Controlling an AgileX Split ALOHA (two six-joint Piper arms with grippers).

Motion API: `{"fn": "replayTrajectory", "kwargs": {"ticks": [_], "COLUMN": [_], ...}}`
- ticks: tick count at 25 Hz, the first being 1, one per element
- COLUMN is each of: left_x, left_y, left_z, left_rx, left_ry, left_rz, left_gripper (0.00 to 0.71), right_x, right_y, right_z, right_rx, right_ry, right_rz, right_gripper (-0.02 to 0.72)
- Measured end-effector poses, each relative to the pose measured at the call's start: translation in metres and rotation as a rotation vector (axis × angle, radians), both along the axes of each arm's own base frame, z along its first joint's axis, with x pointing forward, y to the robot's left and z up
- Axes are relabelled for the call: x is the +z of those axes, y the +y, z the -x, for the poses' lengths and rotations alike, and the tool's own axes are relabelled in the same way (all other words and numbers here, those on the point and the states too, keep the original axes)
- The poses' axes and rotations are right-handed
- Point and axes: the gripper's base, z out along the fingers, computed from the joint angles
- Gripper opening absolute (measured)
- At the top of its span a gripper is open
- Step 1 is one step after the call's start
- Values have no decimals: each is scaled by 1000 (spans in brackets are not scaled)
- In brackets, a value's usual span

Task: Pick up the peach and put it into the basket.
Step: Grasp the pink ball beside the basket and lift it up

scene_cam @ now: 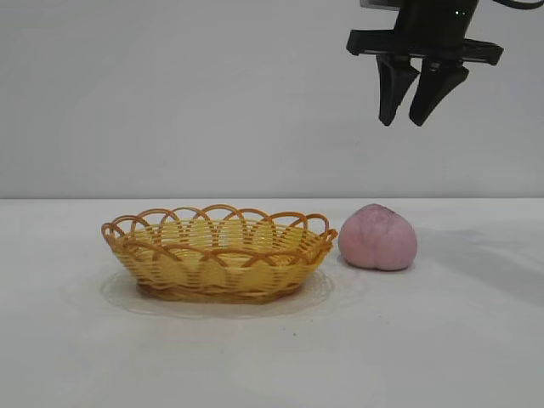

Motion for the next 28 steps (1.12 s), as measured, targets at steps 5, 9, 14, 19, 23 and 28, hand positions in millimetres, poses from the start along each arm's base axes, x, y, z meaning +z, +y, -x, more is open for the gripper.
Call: {"fn": "replayTrajectory", "kwargs": {"ticks": [5, 9, 14, 19, 23, 28], "left_x": [0, 0, 0, 0, 0, 0], "left_y": [-1, -1, -1, -1, -1, -1], "left_z": [1, 1, 1, 1, 1, 1], "left_rx": [90, 116, 115, 115, 115, 115], "left_ry": [0, 1, 1, 1, 1, 1], "left_rz": [0, 0, -1, -1, -1, -1], "left_gripper": [201, 201, 201, 201, 201, 201], "right_x": [-3, -16, -40, -69, -88, -65], "right_y": [4, 7, 14, 18, 22, 31], "right_z": [9, 13, 16, 14, 11, 16], "right_rx": [44, 87, 127, 142, 174, 218], "right_ry": [98, 195, 314, 392, 405, 343], "right_rz": [-30, -40, -84, -99, -84, -84], "right_gripper": [309, 309, 309, 309, 82, 0]}}
